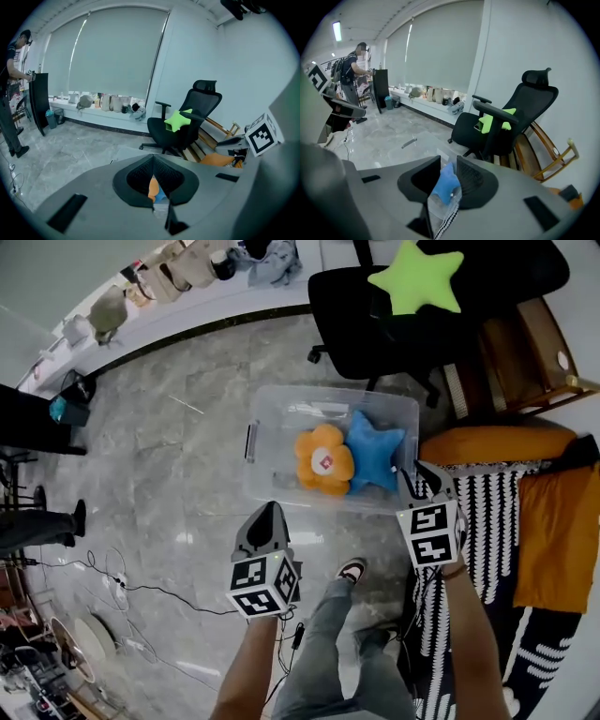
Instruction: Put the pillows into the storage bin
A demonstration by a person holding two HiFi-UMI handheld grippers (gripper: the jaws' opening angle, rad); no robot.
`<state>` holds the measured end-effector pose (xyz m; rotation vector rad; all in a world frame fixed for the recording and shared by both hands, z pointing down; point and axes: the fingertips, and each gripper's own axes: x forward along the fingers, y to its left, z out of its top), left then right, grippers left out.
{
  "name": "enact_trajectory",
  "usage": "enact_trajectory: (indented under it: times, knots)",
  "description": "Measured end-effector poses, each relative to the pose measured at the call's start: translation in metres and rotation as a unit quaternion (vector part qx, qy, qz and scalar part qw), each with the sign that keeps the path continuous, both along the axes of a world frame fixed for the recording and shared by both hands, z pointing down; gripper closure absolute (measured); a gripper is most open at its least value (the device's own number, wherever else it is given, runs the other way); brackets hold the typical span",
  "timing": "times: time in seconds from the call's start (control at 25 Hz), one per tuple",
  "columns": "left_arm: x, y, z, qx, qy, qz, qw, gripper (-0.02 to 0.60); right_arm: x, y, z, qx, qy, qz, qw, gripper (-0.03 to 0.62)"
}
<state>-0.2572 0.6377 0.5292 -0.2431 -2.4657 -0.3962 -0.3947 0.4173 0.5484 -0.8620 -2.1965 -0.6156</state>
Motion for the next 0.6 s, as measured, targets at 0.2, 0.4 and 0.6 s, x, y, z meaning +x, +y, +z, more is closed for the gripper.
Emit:
enact_trajectory:
  times: [0.2,0.4,0.6]
  knots:
    - [-0.015,-0.033,-0.010,0.000,-0.005,0.049,0.9988,0.575,0.007,-0.037,-0.024,-0.023,-0.007,0.049,0.999,0.499]
    - [-0.031,-0.085,-0.028,0.004,-0.012,0.117,0.9930,0.575,0.025,-0.094,-0.058,-0.043,-0.017,0.112,0.993,0.499]
    - [-0.057,-0.170,-0.053,0.012,-0.033,0.213,0.9765,0.575,0.056,-0.186,-0.093,-0.052,-0.035,0.205,0.977,0.490]
